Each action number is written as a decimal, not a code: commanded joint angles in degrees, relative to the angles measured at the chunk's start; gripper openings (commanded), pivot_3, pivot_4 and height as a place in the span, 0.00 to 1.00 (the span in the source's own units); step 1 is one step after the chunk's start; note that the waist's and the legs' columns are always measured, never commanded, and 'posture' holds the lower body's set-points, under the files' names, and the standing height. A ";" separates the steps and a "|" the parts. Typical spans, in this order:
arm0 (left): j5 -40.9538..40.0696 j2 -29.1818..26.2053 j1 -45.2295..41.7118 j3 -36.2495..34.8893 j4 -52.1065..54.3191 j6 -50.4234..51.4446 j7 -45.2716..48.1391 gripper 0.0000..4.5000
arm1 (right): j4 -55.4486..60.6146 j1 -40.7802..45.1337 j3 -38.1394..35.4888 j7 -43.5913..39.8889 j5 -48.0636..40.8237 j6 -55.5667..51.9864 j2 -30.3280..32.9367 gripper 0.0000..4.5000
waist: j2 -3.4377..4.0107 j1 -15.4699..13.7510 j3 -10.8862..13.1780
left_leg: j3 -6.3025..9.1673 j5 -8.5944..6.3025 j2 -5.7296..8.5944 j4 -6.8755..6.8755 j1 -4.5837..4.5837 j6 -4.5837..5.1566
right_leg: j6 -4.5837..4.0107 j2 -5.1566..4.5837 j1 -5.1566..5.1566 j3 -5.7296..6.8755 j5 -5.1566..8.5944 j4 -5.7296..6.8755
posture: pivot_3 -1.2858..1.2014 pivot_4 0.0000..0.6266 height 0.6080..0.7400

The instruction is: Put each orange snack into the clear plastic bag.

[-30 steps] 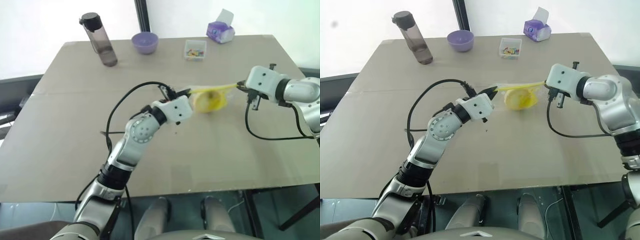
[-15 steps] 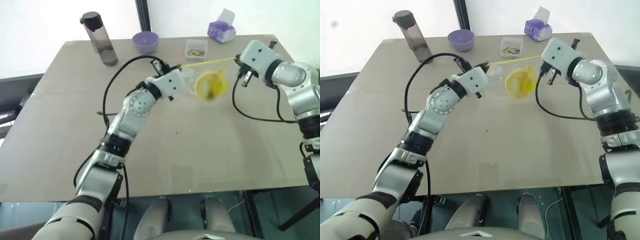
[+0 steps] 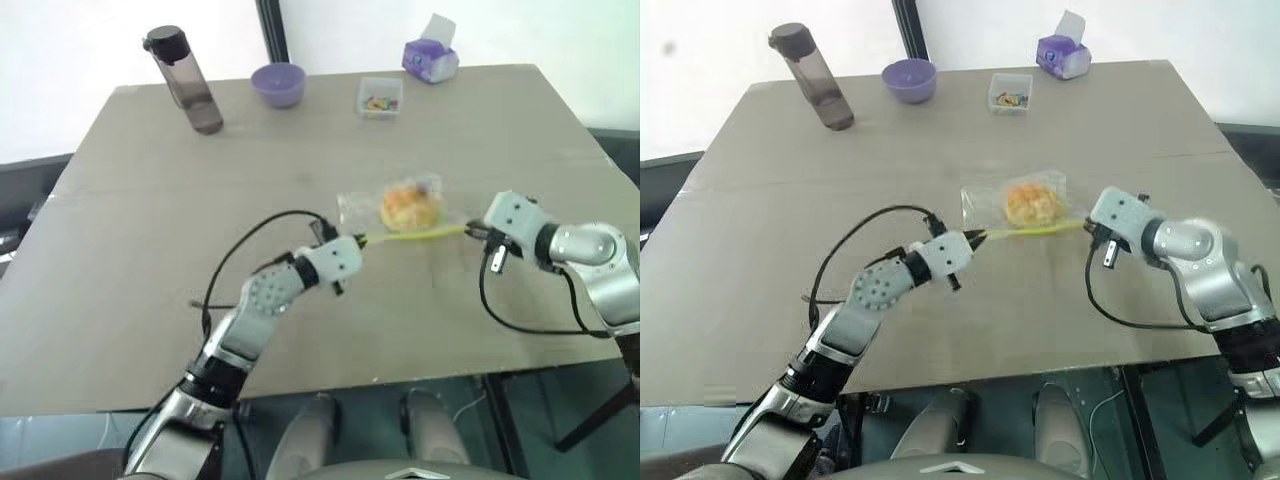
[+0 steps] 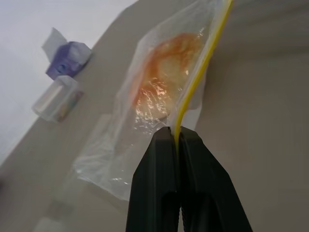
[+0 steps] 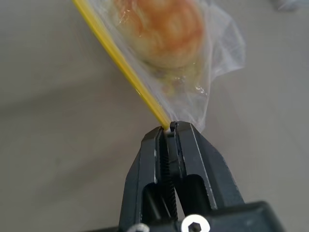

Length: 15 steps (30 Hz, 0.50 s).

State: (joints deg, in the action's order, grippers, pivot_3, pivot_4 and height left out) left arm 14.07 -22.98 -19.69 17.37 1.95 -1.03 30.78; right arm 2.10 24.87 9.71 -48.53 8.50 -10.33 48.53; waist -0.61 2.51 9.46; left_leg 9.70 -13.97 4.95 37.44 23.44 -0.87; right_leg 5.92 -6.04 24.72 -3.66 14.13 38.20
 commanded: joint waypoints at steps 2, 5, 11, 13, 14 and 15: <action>-3.06 -0.22 7.65 -2.32 11.59 6.62 1.04 0.38 | 6.86 -7.88 -7.53 -1.10 -5.16 -5.86 1.44 0.41 | 0.01 -0.62 0.00 | 0.01 -0.15 -0.05 -0.20 -0.89 0.24 | 0.00 0.02 -0.94 0.02 0.02 -0.22 | 0.52 0.24 1.00; -9.06 2.07 11.20 -7.38 14.93 12.59 0.17 0.44 | 5.08 -10.58 -15.55 -1.49 -15.36 -9.17 -2.67 0.48 | 0.00 -0.57 0.00 | 0.02 -0.16 -0.05 -0.17 -1.02 0.26 | 0.01 0.01 -1.16 0.05 0.01 -0.30 | 0.52 0.24 1.00; -30.53 8.45 19.74 -18.97 23.29 31.57 1.50 0.44 | 3.34 -16.62 -23.92 -6.36 -29.49 -11.76 -7.91 0.48 | 0.01 -0.71 0.00 | 0.07 -0.16 -0.15 -0.16 -1.07 0.27 | 0.01 0.02 -1.19 0.08 0.02 -0.25 | 0.52 0.24 1.00; -35.48 7.24 24.10 -21.71 26.38 34.19 3.33 0.44 | 2.33 -19.55 -23.79 -10.92 -31.52 -9.53 -7.48 0.48 | 0.01 -0.66 0.00 | 0.06 -0.17 -0.14 -0.17 -1.07 0.27 | 0.00 0.02 -1.19 0.08 0.02 -0.26 | 0.52 0.24 1.00; -37.35 6.44 25.92 -22.80 27.82 34.94 3.93 0.44 | 1.22 -20.45 -23.95 -12.67 -32.00 -7.01 -7.55 0.48 | 0.01 -0.69 0.00 | 0.01 -0.17 -0.15 -0.18 -1.08 0.27 | 0.00 0.02 -1.20 0.05 0.02 -0.28 | 0.52 0.24 1.00; -38.11 5.63 27.24 -23.43 28.89 35.40 4.00 0.44 | -0.02 -20.95 -24.17 -14.08 -32.25 -4.52 -7.65 0.48 | 0.01 -0.68 0.00 | -0.02 -0.17 -0.13 -0.17 -1.11 0.28 | 0.01 0.01 -1.22 0.03 0.02 -0.27 | 0.52 0.24 1.00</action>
State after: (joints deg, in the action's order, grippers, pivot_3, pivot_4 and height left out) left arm -20.84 -16.16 6.48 -4.13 26.23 33.67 33.76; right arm 2.34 3.84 -12.28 -59.71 -21.81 -19.58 40.75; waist -0.59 1.83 9.46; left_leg 9.68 -14.15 4.82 37.27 22.32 -0.59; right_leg 5.93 -6.03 23.50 -3.63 14.15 37.93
